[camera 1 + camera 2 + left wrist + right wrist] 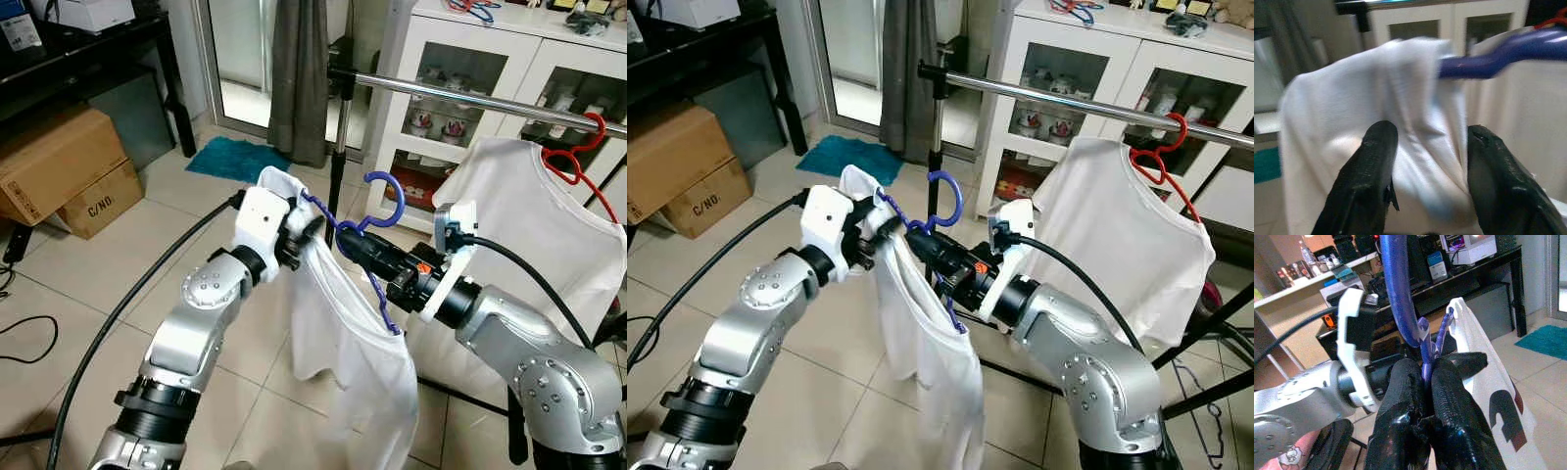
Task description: Hang hanger
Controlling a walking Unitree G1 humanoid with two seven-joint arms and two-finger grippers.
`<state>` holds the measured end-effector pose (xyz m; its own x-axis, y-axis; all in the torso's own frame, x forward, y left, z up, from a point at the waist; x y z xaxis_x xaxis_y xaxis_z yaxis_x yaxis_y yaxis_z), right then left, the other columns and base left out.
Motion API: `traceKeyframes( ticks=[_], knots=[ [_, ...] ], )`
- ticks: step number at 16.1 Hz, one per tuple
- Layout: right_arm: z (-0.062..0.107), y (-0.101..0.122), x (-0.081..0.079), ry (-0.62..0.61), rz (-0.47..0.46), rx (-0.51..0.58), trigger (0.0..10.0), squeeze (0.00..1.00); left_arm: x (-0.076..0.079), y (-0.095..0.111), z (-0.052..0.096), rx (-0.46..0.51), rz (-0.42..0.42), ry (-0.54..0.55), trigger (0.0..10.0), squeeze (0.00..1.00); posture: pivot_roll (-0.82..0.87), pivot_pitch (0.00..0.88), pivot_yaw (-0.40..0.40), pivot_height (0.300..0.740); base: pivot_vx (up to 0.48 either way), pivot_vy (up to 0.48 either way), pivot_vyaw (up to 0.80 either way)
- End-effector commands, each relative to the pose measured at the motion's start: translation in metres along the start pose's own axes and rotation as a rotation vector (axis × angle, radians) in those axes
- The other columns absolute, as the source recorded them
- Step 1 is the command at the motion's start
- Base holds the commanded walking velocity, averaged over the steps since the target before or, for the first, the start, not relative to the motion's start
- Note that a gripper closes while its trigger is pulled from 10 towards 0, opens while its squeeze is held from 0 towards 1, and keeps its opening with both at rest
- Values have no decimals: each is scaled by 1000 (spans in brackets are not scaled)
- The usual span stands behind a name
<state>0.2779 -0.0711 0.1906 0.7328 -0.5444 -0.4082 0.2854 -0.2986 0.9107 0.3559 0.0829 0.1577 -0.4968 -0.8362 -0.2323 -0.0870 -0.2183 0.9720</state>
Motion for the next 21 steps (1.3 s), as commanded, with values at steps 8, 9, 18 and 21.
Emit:
traceKeyframes(
  ticks=[8,9,18,21],
  knots=[
    [1,18,1,8,11,58,0,0,-2,8,-2,19,-35,13,0,0,-8,0,-37,740,0,0,0],
    [2,19,5,-7,7,62,0,0,0,10,-2,29,-31,6,0,0,-8,0,-37,740,0,0,0],
    [3,26,28,-90,0,67,0,0,-10,45,3,184,-129,105,0,0,5,0,-46,740,0,0,0],
    [3,26,35,-126,24,49,0,0,-4,78,20,416,165,39,0,0,6,0,-46,740,0,0,0]
  ],
)
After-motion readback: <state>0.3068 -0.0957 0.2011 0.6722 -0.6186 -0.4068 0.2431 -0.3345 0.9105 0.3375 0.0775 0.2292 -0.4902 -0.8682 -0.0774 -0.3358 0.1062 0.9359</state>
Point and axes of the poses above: a point about 5 cm out from each wrist's last joint towards the gripper, its own z axis pointing back from the gripper into the wrist, its own y axis along the axis of the wrist's last joint, x = y × z, the point moved 5 cm from there along -z, pointing out of the wrist towards the gripper, and after that the axes turned 5 degrees about -z, right-handed, at the moved point
